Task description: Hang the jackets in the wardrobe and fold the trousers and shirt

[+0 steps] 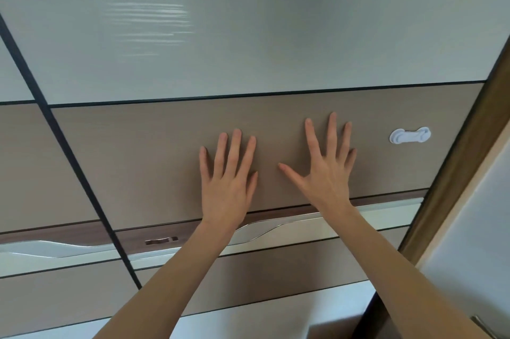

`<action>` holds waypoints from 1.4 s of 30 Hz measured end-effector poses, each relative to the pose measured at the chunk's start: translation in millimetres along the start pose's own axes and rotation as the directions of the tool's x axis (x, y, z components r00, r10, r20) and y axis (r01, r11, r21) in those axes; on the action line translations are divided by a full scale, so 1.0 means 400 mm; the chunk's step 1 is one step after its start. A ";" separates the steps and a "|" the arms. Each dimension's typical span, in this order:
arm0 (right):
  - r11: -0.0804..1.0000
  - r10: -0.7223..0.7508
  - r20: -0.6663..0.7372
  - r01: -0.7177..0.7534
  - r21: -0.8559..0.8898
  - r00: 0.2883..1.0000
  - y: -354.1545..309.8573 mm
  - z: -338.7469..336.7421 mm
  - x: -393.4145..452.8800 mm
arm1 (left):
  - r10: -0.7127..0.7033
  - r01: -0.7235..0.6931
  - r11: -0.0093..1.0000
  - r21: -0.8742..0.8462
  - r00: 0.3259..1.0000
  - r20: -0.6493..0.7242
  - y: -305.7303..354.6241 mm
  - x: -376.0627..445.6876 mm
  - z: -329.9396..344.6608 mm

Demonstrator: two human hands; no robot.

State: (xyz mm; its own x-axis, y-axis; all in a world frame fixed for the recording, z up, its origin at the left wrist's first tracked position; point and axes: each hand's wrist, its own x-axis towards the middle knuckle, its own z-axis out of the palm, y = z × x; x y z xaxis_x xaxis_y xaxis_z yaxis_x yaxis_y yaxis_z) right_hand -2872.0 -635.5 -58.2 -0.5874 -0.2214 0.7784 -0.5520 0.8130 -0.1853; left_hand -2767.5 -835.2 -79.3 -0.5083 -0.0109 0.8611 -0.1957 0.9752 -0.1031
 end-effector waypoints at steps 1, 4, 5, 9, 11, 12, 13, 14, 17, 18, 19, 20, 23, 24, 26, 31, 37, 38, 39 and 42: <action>1.000 0.001 0.001 -0.001 0.001 1.000 0.013 -0.003 0.002 | 0.001 -0.001 1.000 -0.007 1.000 0.002 0.014 0.004 0.004; 1.000 0.010 0.010 -0.010 0.014 1.000 0.050 -0.011 0.006 | 0.003 -0.003 1.000 -0.030 1.000 0.002 0.058 0.015 0.015; 1.000 0.013 0.010 -0.013 0.012 1.000 0.061 -0.014 0.007 | 0.003 -0.003 0.999 -0.033 1.000 0.001 0.071 0.019 0.018; 1.000 0.027 0.020 -0.027 0.002 0.999 0.103 -0.031 0.014 | 0.016 -0.016 0.999 -0.052 1.000 0.014 0.111 0.036 0.031; 1.000 0.026 0.023 -0.026 -0.003 0.999 0.121 -0.037 0.016 | 0.026 -0.025 0.998 -0.053 1.000 0.018 0.126 0.040 0.034; 1.000 0.028 0.023 -0.027 -0.005 0.999 0.130 -0.040 0.016 | 0.030 -0.029 0.998 -0.054 0.999 0.018 0.133 0.042 0.035; 1.000 0.028 0.021 -0.028 -0.007 0.999 0.137 -0.043 0.016 | 0.030 -0.029 0.998 -0.056 0.999 0.018 0.141 0.044 0.036; 1.000 0.028 0.021 -0.028 -0.010 0.999 0.144 -0.045 0.017 | 0.028 -0.026 0.998 -0.057 0.999 0.021 0.150 0.046 0.037; 1.000 0.030 0.013 -0.030 -0.009 0.999 0.161 -0.048 0.021 | 0.016 -0.014 0.998 -0.064 0.999 0.029 0.174 0.053 0.035; 0.999 0.032 0.009 -0.032 -0.007 0.999 0.167 -0.049 0.022 | 0.016 -0.014 0.997 -0.070 0.999 0.032 0.183 0.056 0.034; 0.999 0.033 0.003 -0.033 -0.005 0.999 0.175 -0.050 0.023 | 0.018 -0.015 0.997 -0.076 0.999 0.037 0.191 0.058 0.032; 0.999 0.033 -0.002 -0.033 -0.004 0.999 0.182 -0.051 0.024 | 0.020 -0.017 0.997 -0.081 0.999 0.041 0.199 0.061 0.031; 0.999 0.035 -0.009 -0.035 -0.009 0.999 0.204 -0.057 0.024 | 0.031 -0.026 0.996 -0.086 0.998 0.062 0.214 0.065 0.026; 0.999 0.035 -0.007 -0.036 -0.017 0.999 0.210 -0.060 0.025 | 0.034 -0.028 0.996 -0.085 0.997 0.070 0.218 0.067 0.024; 0.999 0.026 -0.003 -0.026 -0.046 1.000 0.220 -0.066 0.026 | 0.032 -0.025 0.996 -0.082 0.996 0.080 0.223 0.069 0.018; 0.995 0.018 0.051 -0.013 -0.095 0.999 0.216 -0.096 0.023 | 0.029 -0.021 0.997 -0.068 0.991 0.131 0.221 0.070 -0.015; 0.995 0.054 0.091 -0.046 -0.091 0.994 0.177 -0.173 -0.006 | 0.037 -0.010 0.981 -0.195 0.991 0.131 0.197 0.081 -0.100; 0.994 0.055 0.092 -0.046 -0.095 0.994 0.170 -0.190 -0.017 | 0.020 0.009 0.974 -0.228 0.992 0.125 0.191 0.079 -0.115; 0.993 0.054 0.090 -0.044 -0.106 0.994 0.157 -0.212 -0.029 | 0.009 0.025 0.964 -0.263 0.992 0.124 0.186 0.077 -0.134; 0.987 0.068 0.088 -0.053 -0.154 0.994 0.115 -0.279 -0.073 | 0.021 0.019 0.945 -0.325 0.993 0.120 0.163 0.057 -0.182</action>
State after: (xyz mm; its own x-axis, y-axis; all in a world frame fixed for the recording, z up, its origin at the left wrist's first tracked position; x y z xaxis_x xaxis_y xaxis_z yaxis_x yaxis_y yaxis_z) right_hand -2814.2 -531.6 -22.7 -0.6733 -0.2127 0.7081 -0.4222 0.8968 -0.1321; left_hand -2731.0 -755.7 -30.2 -0.6091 -0.0165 0.7929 0.0780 0.9937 0.0806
